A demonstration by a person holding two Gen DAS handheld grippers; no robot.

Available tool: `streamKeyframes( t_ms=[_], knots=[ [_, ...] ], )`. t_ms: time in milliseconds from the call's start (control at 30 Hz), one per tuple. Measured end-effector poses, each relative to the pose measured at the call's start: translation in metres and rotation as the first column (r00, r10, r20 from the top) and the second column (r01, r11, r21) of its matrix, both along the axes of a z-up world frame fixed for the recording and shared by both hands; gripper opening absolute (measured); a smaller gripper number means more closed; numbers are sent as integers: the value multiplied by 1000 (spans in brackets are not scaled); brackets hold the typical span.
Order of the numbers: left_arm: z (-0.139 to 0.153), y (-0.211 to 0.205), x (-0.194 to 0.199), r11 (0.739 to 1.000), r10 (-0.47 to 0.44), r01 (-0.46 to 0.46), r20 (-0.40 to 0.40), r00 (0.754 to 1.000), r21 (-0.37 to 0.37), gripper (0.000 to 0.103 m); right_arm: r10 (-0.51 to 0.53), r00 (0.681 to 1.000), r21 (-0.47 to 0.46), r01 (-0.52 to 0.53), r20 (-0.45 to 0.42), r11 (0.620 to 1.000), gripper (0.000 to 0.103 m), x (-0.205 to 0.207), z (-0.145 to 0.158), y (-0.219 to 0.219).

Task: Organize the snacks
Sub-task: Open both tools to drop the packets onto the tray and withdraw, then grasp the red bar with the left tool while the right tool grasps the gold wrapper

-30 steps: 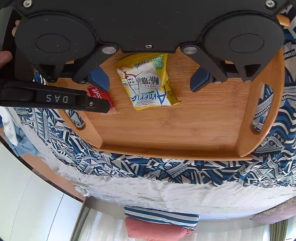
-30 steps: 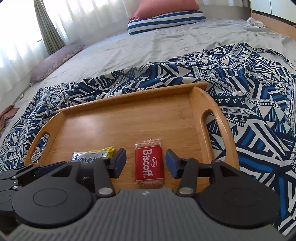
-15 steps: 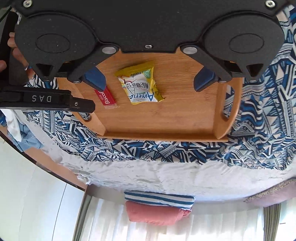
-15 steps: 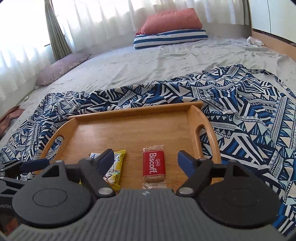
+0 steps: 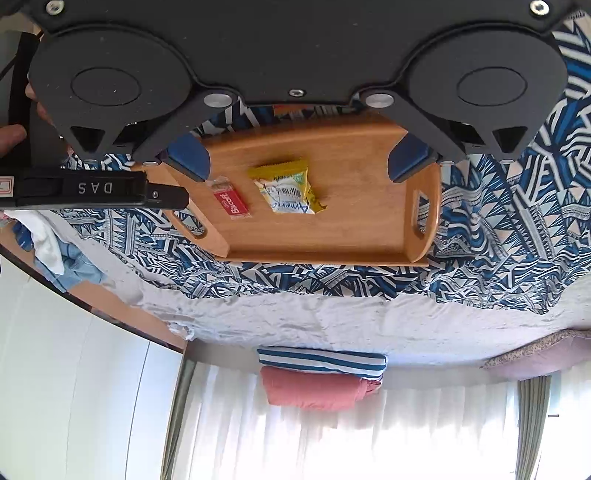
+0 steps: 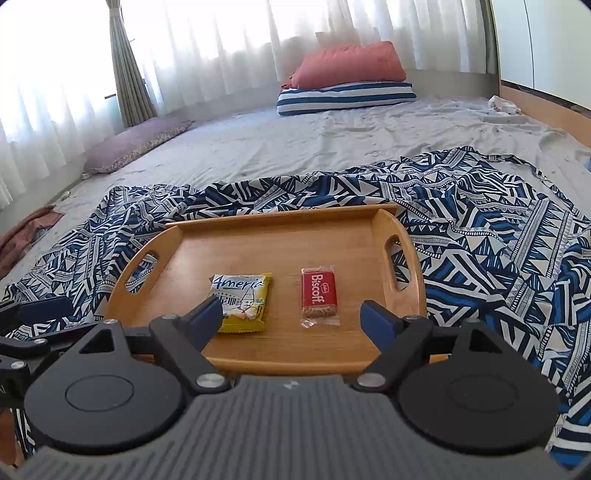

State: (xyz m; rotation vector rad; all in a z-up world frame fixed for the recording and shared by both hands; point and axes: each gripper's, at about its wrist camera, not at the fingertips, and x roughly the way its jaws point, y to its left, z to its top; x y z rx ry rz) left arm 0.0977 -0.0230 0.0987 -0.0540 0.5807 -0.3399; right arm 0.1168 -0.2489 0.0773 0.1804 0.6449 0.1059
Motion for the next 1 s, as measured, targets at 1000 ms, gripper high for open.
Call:
streamKeyframes(
  t_ms=[1000],
  knots=[
    [-63,48,-95,987,146,-151,82,986,53,103,-93,973,-226,142,212,964,103,-138,-62,33]
  ],
)
